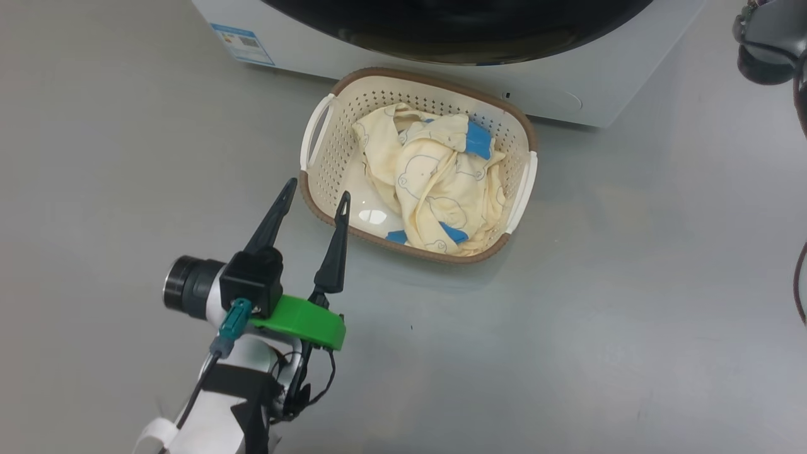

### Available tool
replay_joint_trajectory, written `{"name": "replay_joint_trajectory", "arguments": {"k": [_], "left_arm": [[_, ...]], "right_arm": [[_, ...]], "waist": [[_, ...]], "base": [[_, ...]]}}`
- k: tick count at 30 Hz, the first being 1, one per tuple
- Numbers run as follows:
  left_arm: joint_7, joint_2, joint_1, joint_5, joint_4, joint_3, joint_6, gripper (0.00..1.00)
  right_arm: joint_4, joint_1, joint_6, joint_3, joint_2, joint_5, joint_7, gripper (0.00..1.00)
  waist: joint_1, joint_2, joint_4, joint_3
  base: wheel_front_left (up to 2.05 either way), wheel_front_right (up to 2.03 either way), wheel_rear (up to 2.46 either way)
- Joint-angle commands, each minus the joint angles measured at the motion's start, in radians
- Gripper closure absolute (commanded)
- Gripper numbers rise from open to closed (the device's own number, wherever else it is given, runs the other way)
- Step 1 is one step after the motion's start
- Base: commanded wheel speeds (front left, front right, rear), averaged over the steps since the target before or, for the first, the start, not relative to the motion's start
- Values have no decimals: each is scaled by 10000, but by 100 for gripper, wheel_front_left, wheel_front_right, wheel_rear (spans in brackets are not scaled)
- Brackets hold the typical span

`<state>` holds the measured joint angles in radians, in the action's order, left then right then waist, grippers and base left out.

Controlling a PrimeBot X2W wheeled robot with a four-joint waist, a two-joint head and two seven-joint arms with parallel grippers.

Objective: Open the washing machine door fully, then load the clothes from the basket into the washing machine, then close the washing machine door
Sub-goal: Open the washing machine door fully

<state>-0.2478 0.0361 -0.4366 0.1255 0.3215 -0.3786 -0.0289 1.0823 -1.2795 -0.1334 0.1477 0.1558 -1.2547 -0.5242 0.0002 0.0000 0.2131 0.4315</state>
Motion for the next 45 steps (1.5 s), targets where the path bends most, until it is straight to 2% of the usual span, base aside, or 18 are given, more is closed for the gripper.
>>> {"name": "replay_joint_trajectory", "arguments": {"k": [1,10,22,36,45], "left_arm": [[-140,141,-288,52,-352,252,-107,0],[-140,141,-449,168,-374,77,-181,0],[-140,141,-447,258,-344,60,-264,0],[-140,141,-469,338,-123,67,-244,0],[-140,141,-495,239,-3,116,-235,0]], "right_arm": [[-281,-622,27,-142,-63,95,-62,100],[309,-1475,27,-494,-213,559,-220,100],[368,-1394,27,-809,-347,688,-918,100],[-117,-757,27,-1183,-521,605,-2252,100],[-1032,-8,27,-1613,-699,574,-3266,100]], "waist": [[-2,0,20,61],[-2,0,161,340],[-2,0,102,330],[-2,0,-149,199],[-2,0,-349,66]], "base": [[0,0,0],[0,0,0],[0,0,0],[0,0,0],[0,0,0]]}}
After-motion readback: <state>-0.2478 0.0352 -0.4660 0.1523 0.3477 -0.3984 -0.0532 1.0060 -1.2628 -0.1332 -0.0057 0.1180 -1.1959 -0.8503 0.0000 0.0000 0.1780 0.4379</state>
